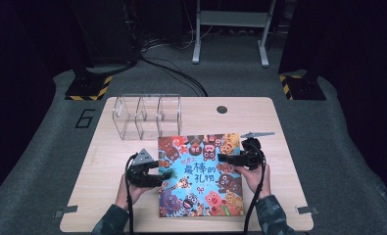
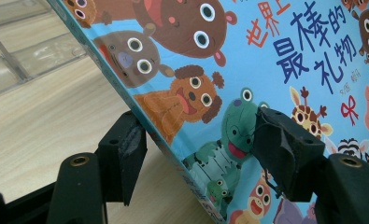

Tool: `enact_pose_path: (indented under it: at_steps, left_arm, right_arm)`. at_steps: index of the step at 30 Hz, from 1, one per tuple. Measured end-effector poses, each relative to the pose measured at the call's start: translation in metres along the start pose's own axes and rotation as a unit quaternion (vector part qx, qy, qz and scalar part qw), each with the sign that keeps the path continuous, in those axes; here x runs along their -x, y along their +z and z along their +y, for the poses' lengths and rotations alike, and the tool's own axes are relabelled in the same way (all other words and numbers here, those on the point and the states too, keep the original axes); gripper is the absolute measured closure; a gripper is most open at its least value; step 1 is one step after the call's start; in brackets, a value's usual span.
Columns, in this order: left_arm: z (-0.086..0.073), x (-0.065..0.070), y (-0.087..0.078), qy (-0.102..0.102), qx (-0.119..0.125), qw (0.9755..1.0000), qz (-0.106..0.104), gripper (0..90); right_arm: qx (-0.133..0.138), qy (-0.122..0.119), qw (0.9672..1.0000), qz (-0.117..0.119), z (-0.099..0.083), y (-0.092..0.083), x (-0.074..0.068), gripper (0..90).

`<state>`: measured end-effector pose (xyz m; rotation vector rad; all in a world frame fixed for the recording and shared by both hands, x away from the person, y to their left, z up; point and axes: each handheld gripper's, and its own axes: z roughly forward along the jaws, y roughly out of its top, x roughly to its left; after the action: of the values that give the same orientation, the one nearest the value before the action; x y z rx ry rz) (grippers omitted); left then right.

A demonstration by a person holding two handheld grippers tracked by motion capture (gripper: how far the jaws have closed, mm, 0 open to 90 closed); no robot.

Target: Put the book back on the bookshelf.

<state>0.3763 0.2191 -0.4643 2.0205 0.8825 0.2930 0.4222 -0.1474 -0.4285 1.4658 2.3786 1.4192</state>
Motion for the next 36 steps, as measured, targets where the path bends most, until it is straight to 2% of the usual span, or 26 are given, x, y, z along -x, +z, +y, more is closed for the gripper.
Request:
enact_pose_path:
  at_steps: [1,3,9,13,17,18,22,23,30,33,36]
  left_arm:
    - [0.001,0.001,-0.001,-0.002,-0.003,1.0000,-0.003,35.3]
    - [0.001,0.001,-0.002,0.010,0.001,0.9999,0.006,35.4]
    - [0.002,0.002,-0.004,0.011,0.002,0.9999,0.009,35.9]
    - [0.003,0.002,-0.006,0.022,0.000,0.9997,0.012,36.0]
    - [0.003,0.005,-0.006,0.023,0.009,0.9995,0.020,36.0]
    - [0.005,0.004,-0.009,0.031,0.000,0.9993,0.019,36.1]
    - [0.007,0.007,-0.011,0.045,0.005,0.9985,0.032,36.6]
    - [0.007,0.007,-0.011,0.049,0.013,0.9981,0.037,36.9]
    - [0.009,0.011,-0.016,0.061,0.012,0.9971,0.043,38.0]
    - [0.010,0.013,-0.016,0.071,0.022,0.9958,0.054,38.3]
    - [0.011,0.013,-0.019,0.081,0.020,0.9950,0.055,38.9]
  right_arm:
    - [0.003,-0.006,1.0000,-0.001,0.000,0.000,0.000,45.6]
    - [0.003,-0.008,1.0000,-0.001,0.000,-0.001,-0.001,45.5]
    - [0.002,-0.012,0.9999,-0.003,0.003,-0.002,-0.003,45.2]
    - [0.000,-0.017,0.9998,-0.006,0.005,-0.002,-0.005,44.5]
    - [-0.002,-0.025,0.9996,-0.010,0.007,-0.003,-0.007,43.9]
    - [-0.003,-0.030,0.9995,-0.013,0.008,-0.003,-0.007,43.6]
    - [-0.001,-0.041,0.9990,-0.020,0.012,-0.005,-0.010,43.0]
    - [-0.002,-0.041,0.9989,-0.022,0.013,-0.005,-0.011,42.9]
    - [-0.001,-0.057,0.9977,-0.036,0.019,-0.008,-0.017,41.6]
    - [-0.001,-0.068,0.9967,-0.044,0.020,-0.010,-0.018,41.0]
    - [0.003,-0.072,0.9963,-0.046,0.021,-0.011,-0.020,40.9]
